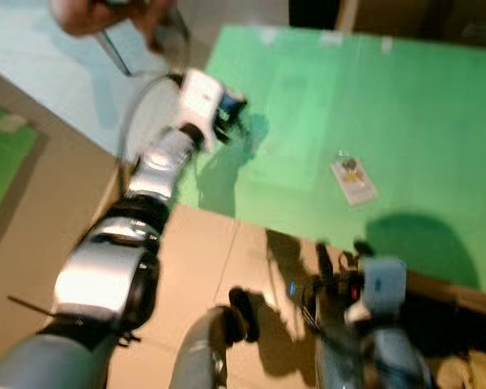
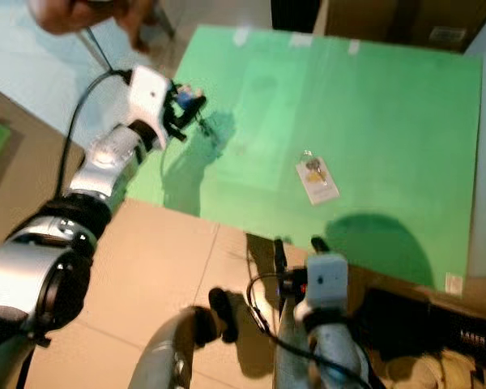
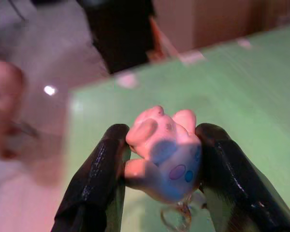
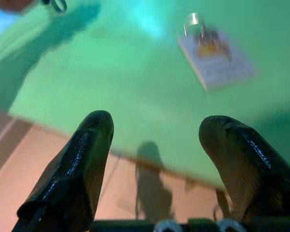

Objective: Hang keys on a hook

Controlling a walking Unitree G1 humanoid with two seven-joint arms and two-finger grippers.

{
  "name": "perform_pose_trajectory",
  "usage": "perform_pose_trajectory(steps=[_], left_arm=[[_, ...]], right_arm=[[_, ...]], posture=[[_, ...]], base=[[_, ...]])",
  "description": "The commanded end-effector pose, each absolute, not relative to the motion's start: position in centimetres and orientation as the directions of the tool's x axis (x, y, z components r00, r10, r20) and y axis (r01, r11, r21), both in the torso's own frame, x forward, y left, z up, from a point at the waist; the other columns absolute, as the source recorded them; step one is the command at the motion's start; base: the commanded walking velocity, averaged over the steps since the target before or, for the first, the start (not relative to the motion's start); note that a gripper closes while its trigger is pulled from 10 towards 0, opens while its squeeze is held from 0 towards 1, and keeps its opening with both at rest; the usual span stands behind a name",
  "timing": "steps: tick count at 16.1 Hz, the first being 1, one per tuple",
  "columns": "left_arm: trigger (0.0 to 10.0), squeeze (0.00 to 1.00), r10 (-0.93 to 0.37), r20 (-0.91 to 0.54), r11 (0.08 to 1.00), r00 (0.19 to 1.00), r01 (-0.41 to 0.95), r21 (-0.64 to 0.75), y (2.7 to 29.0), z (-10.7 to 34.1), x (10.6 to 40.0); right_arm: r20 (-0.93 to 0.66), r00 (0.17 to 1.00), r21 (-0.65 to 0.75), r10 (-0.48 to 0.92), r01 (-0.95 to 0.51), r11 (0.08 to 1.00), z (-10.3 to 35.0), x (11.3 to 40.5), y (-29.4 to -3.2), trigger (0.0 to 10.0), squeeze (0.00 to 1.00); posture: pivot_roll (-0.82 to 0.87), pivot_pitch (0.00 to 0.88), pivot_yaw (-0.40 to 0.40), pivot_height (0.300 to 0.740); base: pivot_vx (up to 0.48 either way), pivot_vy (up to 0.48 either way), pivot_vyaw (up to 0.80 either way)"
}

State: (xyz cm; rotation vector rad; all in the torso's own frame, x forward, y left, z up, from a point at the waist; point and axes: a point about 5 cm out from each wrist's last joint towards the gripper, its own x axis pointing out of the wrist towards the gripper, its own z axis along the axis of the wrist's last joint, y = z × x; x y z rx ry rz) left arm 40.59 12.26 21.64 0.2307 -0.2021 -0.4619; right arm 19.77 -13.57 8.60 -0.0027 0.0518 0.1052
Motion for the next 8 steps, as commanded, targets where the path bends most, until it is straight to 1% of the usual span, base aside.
perform_pose_trajectory(steps=[1, 2, 3, 4, 6, 7, 8], left_arm=[[0.0, 0.0, -0.426, 0.14, 0.886, 0.894, 0.381, 0.263, 13.8, 21.1, 40.4], [0.0, 0.0, -0.417, 0.138, 0.888, 0.899, 0.369, 0.275, 14.3, 20.7, 40.2], [0.0, 0.0, -0.393, 0.135, 0.898, 0.91, 0.348, 0.27, 15.7, 20.3, 39.9], [0.0, 0.0, -0.375, 0.134, 0.904, 0.917, 0.33, 0.271, 16.4, 20.0, 39.7], [0.0, 0.0, -0.266, 0.12, 0.945, 0.957, 0.234, 0.229, 19.7, 18.9, 39.0], [0.0, 0.0, -0.248, 0.115, 0.95, 0.962, 0.219, 0.222, 20.3, 18.6, 38.8], [0.0, 0.0, -0.193, 0.112, 0.965, 0.975, 0.168, 0.203, 21.8, 18.0, 38.2]], right_arm=[[-0.1, 0.989, 0.035, 0.111, -0.108, 0.994, 7.6, 19.9, -13.6, 10.0, 0.0], [-0.092, 0.989, 0.04, 0.115, -0.111, 0.993, 7.6, 20.7, -13.9, 10.0, 0.0], [-0.08, 0.988, 0.044, 0.133, -0.13, 0.991, 7.8, 21.5, -13.7, 10.0, 0.0], [-0.075, 0.986, 0.041, 0.15, -0.147, 0.988, 7.8, 21.9, -13.7, 10.0, 0.0], [-0.052, 0.984, 0.033, 0.17, -0.168, 0.985, 8.2, 23.0, -13.9, 10.0, 0.0], [-0.044, 0.985, 0.03, 0.168, -0.167, 0.985, 8.4, 23.3, -14.0, 10.0, 0.0], [-0.024, 0.986, 0.022, 0.164, -0.164, 0.986, 8.7, 24.1, -14.2, 10.0, 0.0]], posture=[[-0.3, 0.19, 0.173, 0.74], [-0.27, 0.179, 0.159, 0.74], [-0.26, 0.174, 0.146, 0.74], [-0.24, 0.169, 0.133, 0.74], [-0.21, 0.149, 0.113, 0.74], [-0.2, 0.146, 0.109, 0.74], [-0.19, 0.132, 0.1, 0.74]], base=[[0.0, 0.0, 0.0], [0.0, 0.0, 0.0], [0.0, 0.0, 0.0], [0.0, 0.0, 0.0], [0.0, 0.0, 0.0], [0.0, 0.0, 0.0], [0.0, 0.0, 0.0]])
